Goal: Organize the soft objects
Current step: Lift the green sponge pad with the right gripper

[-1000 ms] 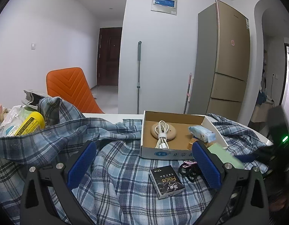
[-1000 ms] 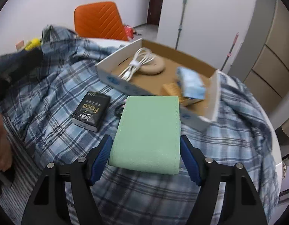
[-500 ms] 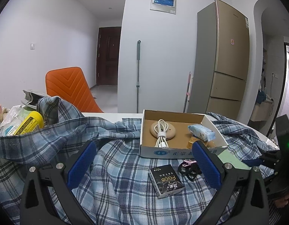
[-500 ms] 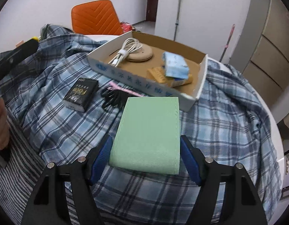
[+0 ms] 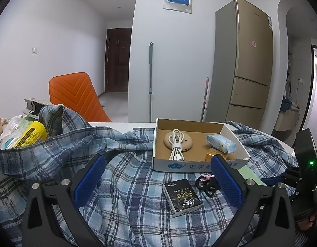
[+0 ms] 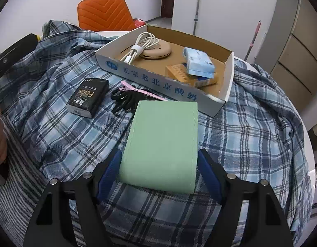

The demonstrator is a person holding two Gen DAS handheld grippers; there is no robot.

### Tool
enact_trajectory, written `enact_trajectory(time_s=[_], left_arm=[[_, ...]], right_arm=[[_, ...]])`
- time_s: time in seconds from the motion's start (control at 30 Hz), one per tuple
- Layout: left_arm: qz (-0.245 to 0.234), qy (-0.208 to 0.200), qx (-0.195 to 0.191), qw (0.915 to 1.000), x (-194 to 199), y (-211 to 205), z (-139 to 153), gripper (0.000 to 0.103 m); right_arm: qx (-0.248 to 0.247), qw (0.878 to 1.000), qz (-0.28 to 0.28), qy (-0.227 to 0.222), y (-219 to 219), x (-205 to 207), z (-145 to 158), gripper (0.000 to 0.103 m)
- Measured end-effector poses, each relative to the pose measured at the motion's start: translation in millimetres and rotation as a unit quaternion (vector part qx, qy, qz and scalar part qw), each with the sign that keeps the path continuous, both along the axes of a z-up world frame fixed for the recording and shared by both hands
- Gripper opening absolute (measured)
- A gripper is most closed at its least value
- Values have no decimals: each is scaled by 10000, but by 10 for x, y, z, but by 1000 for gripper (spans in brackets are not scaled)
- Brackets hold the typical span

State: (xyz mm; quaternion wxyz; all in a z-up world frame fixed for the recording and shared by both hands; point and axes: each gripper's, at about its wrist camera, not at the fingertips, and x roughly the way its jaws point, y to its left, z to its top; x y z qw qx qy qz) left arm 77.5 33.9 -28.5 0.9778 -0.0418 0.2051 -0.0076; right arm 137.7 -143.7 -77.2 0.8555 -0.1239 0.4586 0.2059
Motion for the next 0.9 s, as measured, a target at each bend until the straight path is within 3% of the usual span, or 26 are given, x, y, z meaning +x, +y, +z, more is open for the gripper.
enact_trajectory(time_s=[0.33,0.7,0.9], left_arm=[[-7,2,4,10000,-3,-4,0,103],[-13,11,4,10000,-2,-8,-3,103],[-16,8,10,10000,-3,-8,-2,103]], right_arm=[[-159,9998,-134,12,72,80,-11,81],[-67,9992,-395,93,65,125,-19,80],[-342,9992,208,-30,141,66,22,70]])
